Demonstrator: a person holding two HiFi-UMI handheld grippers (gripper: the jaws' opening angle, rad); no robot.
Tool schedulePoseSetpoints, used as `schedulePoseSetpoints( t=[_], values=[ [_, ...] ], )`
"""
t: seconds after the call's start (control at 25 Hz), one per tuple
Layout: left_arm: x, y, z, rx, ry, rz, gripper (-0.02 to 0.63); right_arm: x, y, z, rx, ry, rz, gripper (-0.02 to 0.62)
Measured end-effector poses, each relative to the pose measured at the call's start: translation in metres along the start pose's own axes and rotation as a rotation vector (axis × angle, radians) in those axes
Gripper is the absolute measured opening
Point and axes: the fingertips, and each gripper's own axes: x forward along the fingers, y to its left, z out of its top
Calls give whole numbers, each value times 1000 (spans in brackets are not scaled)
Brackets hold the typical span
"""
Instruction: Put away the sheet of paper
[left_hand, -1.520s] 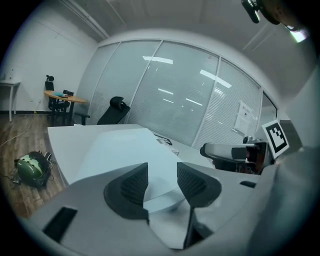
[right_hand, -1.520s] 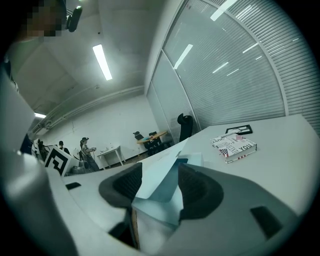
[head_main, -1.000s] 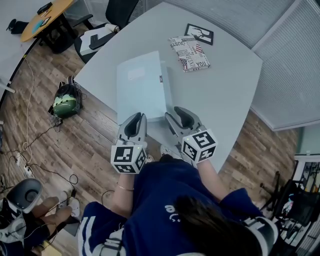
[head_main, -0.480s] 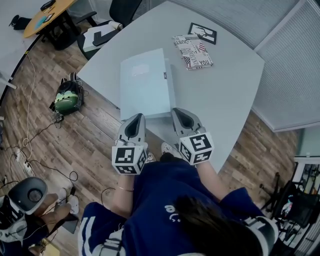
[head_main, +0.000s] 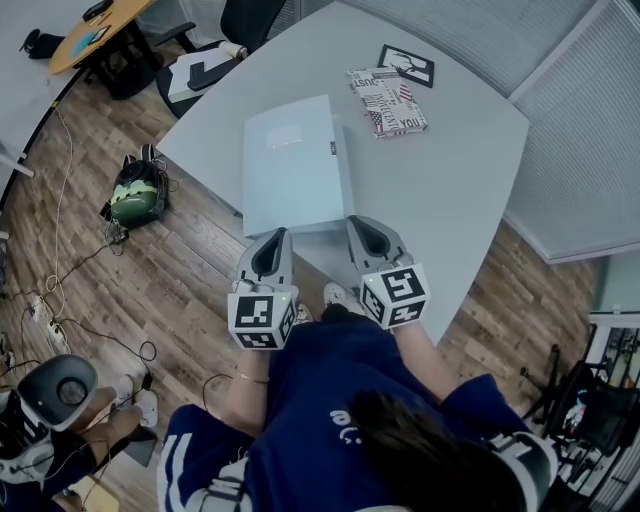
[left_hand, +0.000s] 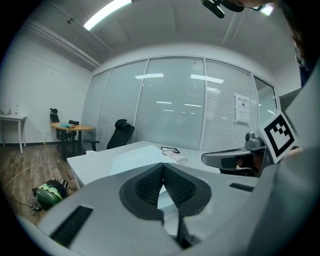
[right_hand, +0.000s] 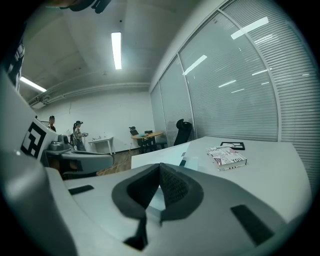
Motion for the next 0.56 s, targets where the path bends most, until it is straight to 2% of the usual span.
schedulePoseSetpoints(
  t=[0.12, 0.36, 0.56],
  values=[
    [-1, 1, -1, 2, 1, 5, 5, 0, 0, -1, -9, 0, -6, 8],
    [-1, 4, 0, -44, -7, 9, 5, -1, 0, -4, -14, 9, -9, 8],
    [1, 5, -1, -28, -3, 14, 5, 0, -3, -5, -20, 8, -18, 8]
  ],
)
